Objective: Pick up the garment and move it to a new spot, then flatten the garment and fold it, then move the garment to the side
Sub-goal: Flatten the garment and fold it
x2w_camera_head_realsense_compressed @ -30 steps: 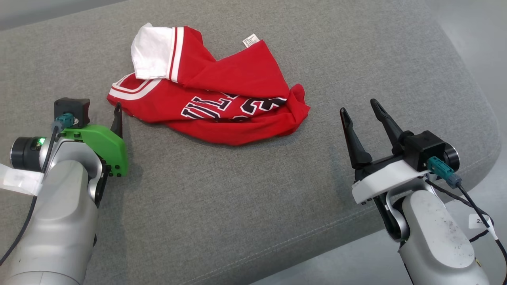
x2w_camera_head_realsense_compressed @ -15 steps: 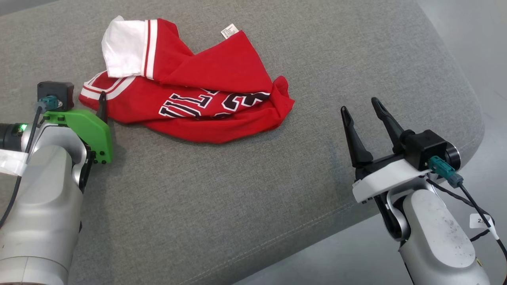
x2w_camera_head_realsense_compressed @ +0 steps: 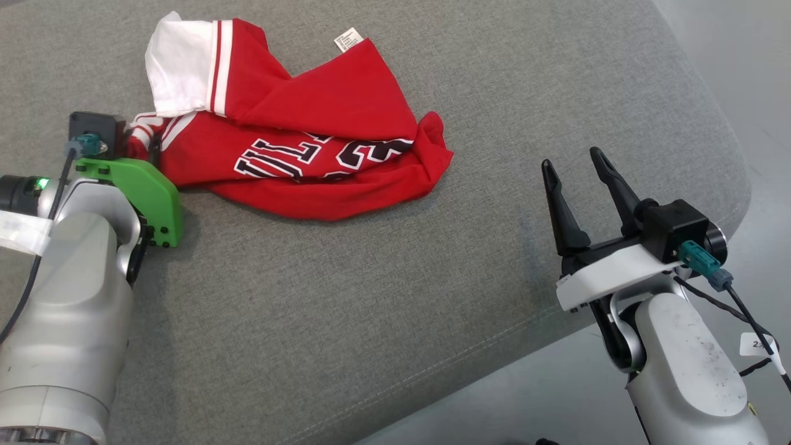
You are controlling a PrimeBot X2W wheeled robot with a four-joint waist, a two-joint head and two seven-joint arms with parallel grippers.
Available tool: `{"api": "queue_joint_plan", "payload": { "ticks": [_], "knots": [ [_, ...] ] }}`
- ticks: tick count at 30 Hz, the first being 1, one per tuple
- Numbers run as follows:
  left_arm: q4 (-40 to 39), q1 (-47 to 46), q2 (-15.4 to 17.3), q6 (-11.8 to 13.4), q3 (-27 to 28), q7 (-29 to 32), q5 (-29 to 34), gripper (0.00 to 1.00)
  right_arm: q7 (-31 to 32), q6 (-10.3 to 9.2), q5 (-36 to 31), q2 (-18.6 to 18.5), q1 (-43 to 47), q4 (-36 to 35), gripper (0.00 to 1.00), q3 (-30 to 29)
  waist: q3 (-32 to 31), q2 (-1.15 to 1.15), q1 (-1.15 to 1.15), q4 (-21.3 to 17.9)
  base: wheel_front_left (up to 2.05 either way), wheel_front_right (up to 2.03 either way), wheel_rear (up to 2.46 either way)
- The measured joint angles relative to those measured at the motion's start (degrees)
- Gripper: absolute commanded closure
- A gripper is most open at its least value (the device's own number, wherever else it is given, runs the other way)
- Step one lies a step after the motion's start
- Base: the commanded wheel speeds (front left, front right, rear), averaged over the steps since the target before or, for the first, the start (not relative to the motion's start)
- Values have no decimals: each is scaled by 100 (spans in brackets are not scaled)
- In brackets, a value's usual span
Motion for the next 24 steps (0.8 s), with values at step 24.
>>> {"api": "queue_joint_plan", "payload": {
  "ticks": [24],
  "knots": [
    [-1177, 678, -731, 15, 1012, -940, -1123, 100, 0, 169, -64, -216, 109, 453, 0, 240, -341, 0, 0, 799, 0, 0, 0]
  ]
}}
